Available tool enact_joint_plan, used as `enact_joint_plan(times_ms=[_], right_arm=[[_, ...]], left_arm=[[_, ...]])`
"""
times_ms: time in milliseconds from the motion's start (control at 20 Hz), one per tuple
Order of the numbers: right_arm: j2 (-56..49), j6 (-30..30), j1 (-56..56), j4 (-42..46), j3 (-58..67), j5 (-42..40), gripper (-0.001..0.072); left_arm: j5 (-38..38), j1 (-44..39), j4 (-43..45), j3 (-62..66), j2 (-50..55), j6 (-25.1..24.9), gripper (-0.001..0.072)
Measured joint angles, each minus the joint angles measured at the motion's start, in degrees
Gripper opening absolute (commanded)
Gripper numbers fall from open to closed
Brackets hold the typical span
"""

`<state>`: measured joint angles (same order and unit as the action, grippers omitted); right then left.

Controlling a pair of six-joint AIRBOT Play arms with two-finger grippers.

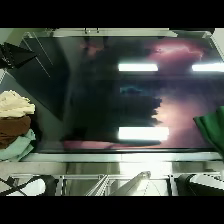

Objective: Fold the shirts.

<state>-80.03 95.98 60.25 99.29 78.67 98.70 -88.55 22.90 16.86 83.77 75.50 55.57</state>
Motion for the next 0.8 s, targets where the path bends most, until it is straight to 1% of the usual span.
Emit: enact_joint_plan(times_ms=[250, 300, 350, 400, 450, 600, 700, 800], right_arm=[[-0.04, 1.16, 0.0, 3.76, -1.29, -0.04, 0.0595], [-0.02, 1.6, -0.04, 3.78, -0.68, 0.13, 0.0539], [0.0, 2.21, -0.24, 3.28, 0.17, 0.5, 0.023], [0.02, 2.89, -0.59, 1.46, 1.11, 0.63, 0.0019], [0.02, 3.39, -1.18, -1.2, 1.86, 0.59, 0.0014], [0.22, 3.1, -5.68, -12.79, 3.21, -1.51, 0.0013], [0.94, 0.63, -11.34, -19.96, 3.45, -3.48, 0.0012], [3.21, -2.43, -19.45, -26.43, 2.6, -5.9, 0.0012]], left_arm=[[0.0, 0.0, 0.0, 0.0, 0.0, -0.02, 0.0018], [0.0, 0.0, 0.0, 0.0, 0.0, -0.02, 0.0019], [0.0, 0.0, 0.0, 0.0, 0.0, -0.02, 0.0019], [0.0, -0.04, 0.0, 0.0, 0.0, 0.0, 0.0019], [0.0, -0.2, -0.02, 0.0, 0.0, -0.02, 0.0019], [0.39, -1.42, -0.31, 0.0, 0.0, -0.02, 0.0017], [1.05, -2.38, -0.39, 0.0, 0.0, -0.02, 0.0012], [0.98, -3.56, -0.15, -0.09, -0.31, -0.15, 0.0009]])
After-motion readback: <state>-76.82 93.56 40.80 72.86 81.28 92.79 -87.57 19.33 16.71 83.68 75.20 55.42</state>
